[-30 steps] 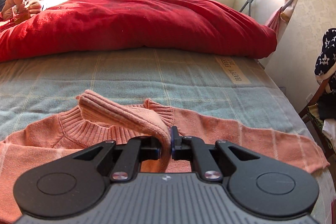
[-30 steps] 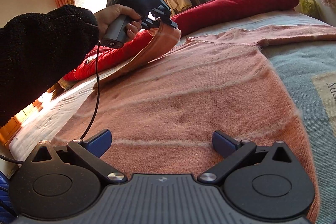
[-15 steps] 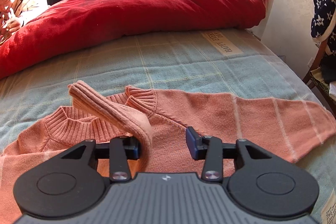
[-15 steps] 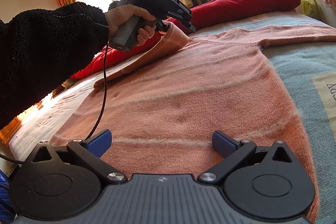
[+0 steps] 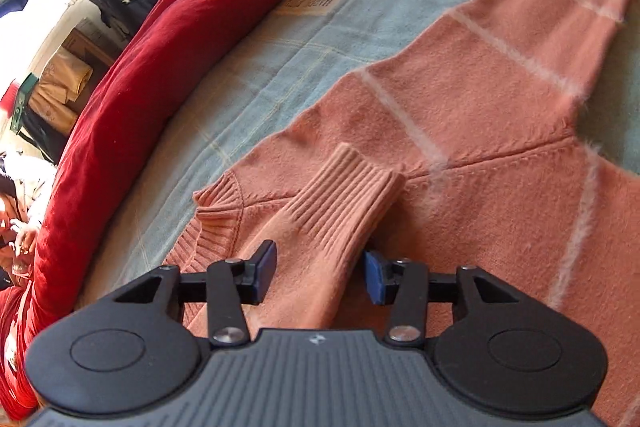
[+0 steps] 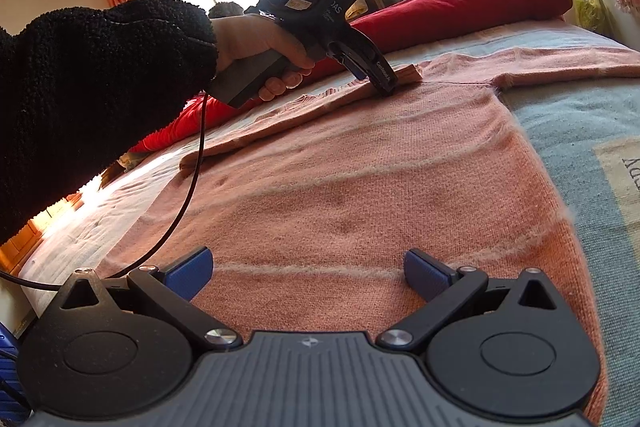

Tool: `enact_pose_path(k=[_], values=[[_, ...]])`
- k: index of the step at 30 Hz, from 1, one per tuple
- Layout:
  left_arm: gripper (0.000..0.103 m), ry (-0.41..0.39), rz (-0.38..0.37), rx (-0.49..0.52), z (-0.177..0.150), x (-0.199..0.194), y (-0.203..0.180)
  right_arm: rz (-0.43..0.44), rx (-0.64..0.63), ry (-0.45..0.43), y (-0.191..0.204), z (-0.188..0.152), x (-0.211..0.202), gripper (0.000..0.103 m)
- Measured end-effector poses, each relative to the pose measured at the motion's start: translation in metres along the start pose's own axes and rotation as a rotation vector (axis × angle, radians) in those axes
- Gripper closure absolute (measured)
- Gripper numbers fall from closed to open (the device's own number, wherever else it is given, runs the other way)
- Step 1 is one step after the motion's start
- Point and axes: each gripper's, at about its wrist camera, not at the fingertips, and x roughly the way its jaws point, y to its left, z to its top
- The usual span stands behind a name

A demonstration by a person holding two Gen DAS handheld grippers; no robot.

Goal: Fold clothes
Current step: 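Carry the sleeve across the sweater body just below the collar with the left gripper, then lay the cuff on the sweater and open the left gripper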

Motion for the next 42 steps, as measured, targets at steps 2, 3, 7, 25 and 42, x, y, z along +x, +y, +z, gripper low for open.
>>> enact_pose_path(k=[2, 3, 7, 25, 42], values=[[0.056, -0.013, -0.002, 0.012, -0.002, -0.008, 0.001, 0.000, -0.001, 0.001, 0.000, 0.000, 0.001, 0.000], [0.056, -0.020, -0.002, 0.018, -0.003, -0.012, 0.002, -0.001, -0.003, 0.002, 0.000, 0.000, 0.001, 0.000], [0.055, -0.042, 0.003, 0.026, -0.012, -0.030, 0.012, -0.026, -0.038, 0.004, 0.006, -0.002, 0.002, 0.000], [0.037, 0.035, 0.137, -0.447, -0.225, -0.076, 0.189, -0.156, 0.043, -0.046, 0.028, 0.023, -0.018, 0.000], [0.031, -0.143, 0.045, -0.796, -0.324, -0.039, 0.202, -0.241, -0.062, -0.007, 0.064, 0.037, -0.010, 0.000]])
